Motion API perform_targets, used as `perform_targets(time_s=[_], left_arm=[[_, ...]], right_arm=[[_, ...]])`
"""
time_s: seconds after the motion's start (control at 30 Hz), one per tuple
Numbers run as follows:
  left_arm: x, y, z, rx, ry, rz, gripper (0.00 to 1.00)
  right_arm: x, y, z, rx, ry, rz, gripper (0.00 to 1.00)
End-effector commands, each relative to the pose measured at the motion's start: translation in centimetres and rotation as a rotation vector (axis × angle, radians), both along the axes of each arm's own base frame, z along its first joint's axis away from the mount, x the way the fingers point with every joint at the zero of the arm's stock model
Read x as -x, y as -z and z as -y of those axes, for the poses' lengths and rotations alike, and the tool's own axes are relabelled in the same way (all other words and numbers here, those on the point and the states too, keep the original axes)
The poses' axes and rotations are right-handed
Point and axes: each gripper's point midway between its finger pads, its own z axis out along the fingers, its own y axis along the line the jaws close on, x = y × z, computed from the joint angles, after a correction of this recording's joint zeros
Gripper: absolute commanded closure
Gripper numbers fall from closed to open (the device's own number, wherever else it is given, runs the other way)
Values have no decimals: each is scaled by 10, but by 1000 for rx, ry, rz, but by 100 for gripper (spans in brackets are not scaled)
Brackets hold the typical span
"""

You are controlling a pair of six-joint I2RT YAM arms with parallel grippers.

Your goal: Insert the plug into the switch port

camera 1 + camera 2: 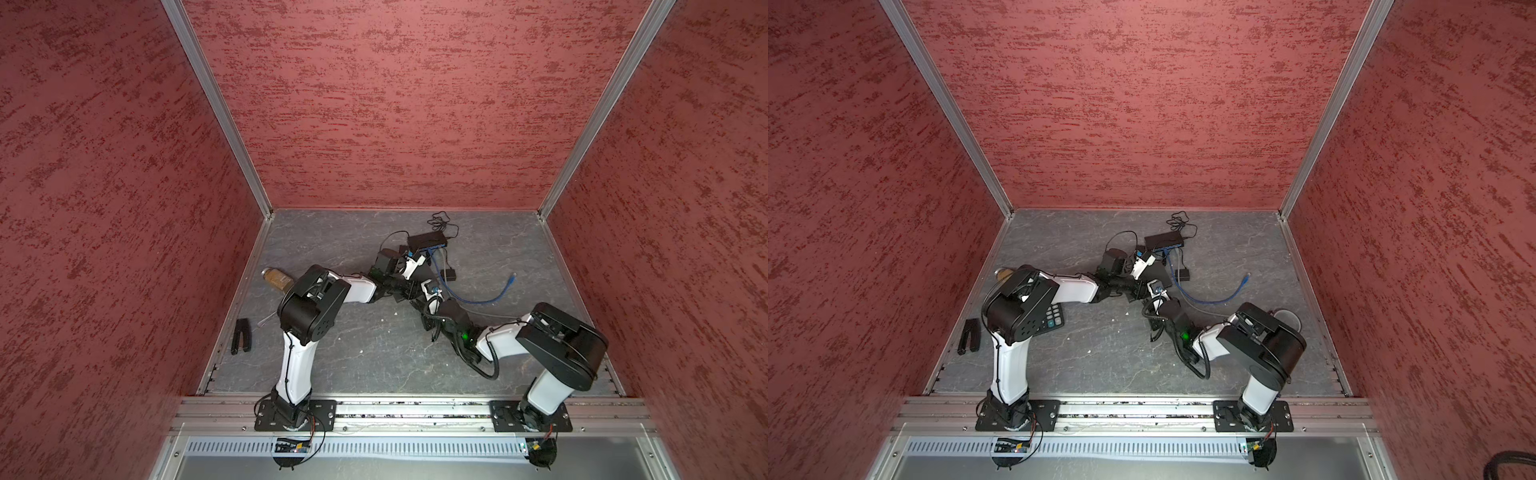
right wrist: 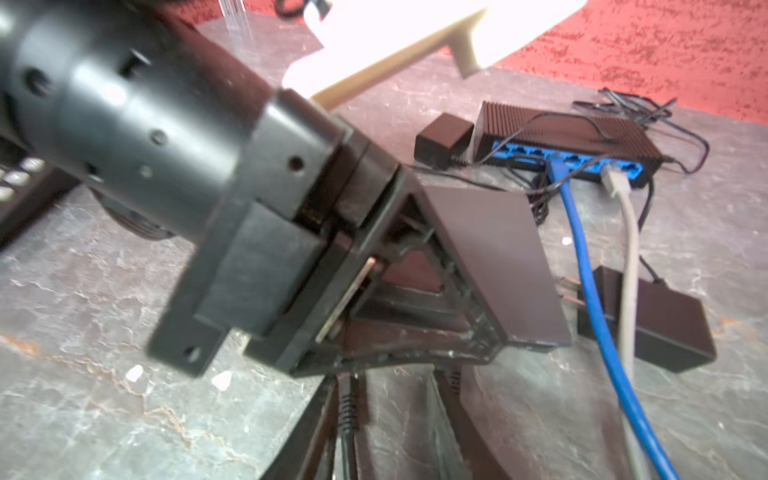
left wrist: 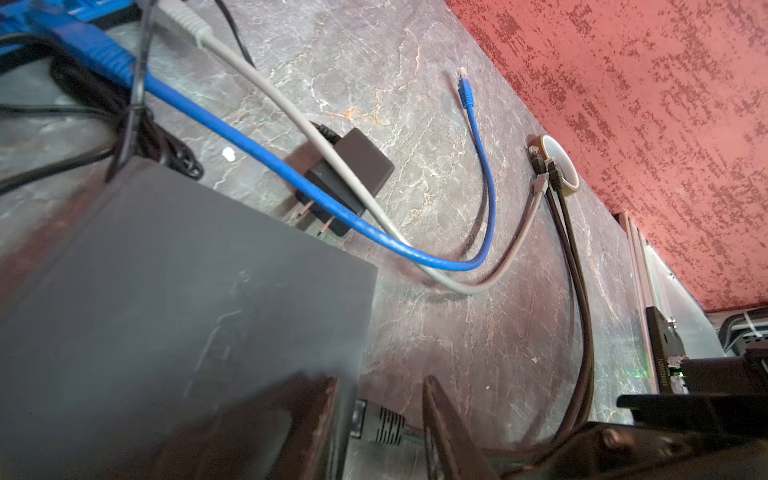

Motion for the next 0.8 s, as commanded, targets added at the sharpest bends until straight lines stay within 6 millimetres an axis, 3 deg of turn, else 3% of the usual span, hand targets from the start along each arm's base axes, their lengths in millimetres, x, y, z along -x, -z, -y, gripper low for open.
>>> perform_targets(time_s=[0.0,0.17,0.37,0.53,0.77], left_arm=[[-5,-19,-6,18,-9,4,64],[-22,-40,-15,41,-24,50,62],[-47,-50,-31,53,-70,85,60],[-65,-36,-41,37,-94,52,59],[-66,-8,-48,14,-132,-22,59]], right_arm=[[0,-2,-8,10,-46,-11,63],[2,12,-20,52,-106,-58,62],[3,18,-19,110,-125,-70,60],[3,22,-22,155,-151,-81,59],[4,28,-24,203,-178,-96,59]])
